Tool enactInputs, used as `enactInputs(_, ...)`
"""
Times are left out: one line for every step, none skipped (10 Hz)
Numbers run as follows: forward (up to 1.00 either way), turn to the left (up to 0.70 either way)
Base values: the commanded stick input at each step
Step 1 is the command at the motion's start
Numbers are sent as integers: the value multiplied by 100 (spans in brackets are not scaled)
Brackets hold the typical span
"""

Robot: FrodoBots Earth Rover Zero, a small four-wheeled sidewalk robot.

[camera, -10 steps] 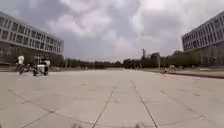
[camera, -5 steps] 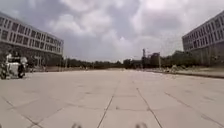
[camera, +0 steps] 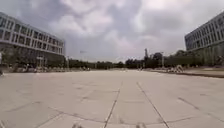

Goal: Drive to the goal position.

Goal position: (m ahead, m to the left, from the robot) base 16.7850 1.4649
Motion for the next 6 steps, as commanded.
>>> enactInputs(70,0)
enactInputs(70,0)
enactInputs(70,0)
enactInputs(70,4)
enactInputs(70,9)
enactInputs(70,13)
